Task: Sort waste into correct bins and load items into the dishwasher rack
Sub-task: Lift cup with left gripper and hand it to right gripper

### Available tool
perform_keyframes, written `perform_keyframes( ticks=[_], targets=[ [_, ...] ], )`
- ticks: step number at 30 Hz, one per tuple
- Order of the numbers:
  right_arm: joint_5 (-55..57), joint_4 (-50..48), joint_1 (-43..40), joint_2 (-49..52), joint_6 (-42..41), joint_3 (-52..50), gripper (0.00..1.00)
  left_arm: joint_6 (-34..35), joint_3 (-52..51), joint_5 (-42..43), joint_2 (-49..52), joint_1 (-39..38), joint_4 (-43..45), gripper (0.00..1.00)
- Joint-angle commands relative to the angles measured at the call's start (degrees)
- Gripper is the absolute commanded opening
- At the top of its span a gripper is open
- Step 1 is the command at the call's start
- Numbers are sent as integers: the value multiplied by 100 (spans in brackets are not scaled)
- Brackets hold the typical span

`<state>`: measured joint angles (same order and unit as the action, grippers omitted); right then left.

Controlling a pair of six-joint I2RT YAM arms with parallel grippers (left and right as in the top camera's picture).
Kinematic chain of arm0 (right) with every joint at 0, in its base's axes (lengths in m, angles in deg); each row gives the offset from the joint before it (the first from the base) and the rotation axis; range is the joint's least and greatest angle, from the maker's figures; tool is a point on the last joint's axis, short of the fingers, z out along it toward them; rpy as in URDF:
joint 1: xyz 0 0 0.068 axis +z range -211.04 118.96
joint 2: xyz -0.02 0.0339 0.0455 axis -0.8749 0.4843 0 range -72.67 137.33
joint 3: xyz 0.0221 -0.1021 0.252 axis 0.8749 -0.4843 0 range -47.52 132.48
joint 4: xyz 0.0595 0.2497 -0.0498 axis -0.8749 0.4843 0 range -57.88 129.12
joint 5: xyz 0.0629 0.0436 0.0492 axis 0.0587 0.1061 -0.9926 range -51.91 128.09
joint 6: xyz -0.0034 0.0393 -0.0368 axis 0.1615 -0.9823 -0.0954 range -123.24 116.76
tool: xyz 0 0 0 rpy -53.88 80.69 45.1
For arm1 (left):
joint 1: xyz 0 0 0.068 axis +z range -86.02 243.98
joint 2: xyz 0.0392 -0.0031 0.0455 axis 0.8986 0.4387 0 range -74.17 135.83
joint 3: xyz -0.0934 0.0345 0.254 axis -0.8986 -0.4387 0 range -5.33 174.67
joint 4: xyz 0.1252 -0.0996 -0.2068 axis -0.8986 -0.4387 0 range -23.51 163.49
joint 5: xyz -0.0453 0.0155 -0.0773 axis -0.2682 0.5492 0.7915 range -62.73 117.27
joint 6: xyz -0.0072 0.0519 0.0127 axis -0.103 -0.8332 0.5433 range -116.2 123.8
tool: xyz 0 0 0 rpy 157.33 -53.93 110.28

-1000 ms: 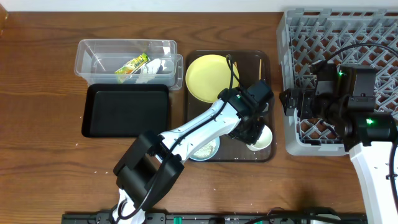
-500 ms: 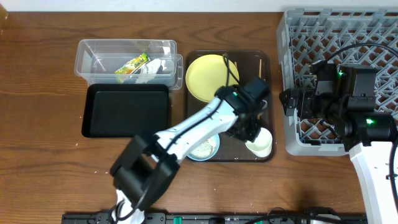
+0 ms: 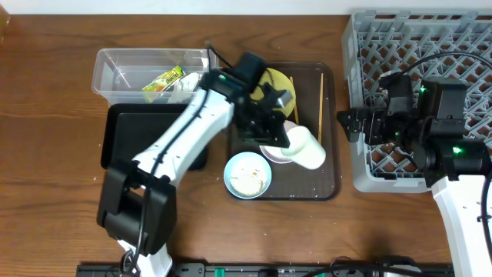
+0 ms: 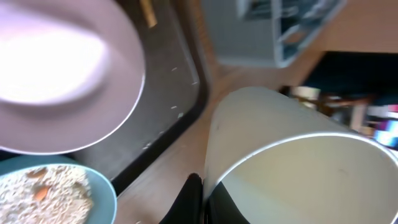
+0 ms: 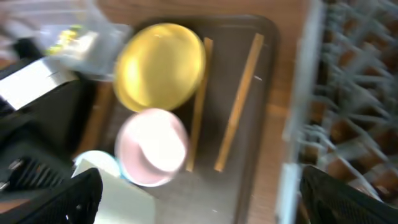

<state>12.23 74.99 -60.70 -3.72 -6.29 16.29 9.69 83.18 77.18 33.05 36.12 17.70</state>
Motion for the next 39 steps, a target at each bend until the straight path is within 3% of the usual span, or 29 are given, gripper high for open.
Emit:
perform_keyframes(
  ticks=[1,14,24,39],
  targets=[
    [-1259,-162,44,9,46,90,99,-461,0,1132,-63,374,-37,6],
    [-3320,-1381,44,17,52,90,99,-918,0,3080,-63,1596,-7,6],
    [-4391,-2017,90,348,55,90,99,-929,0,3993,-63,1781,278,6],
    [-4124,-2708,710,1248,96,90,97,-905,0,4019,-63,1781,227,6]
  ],
)
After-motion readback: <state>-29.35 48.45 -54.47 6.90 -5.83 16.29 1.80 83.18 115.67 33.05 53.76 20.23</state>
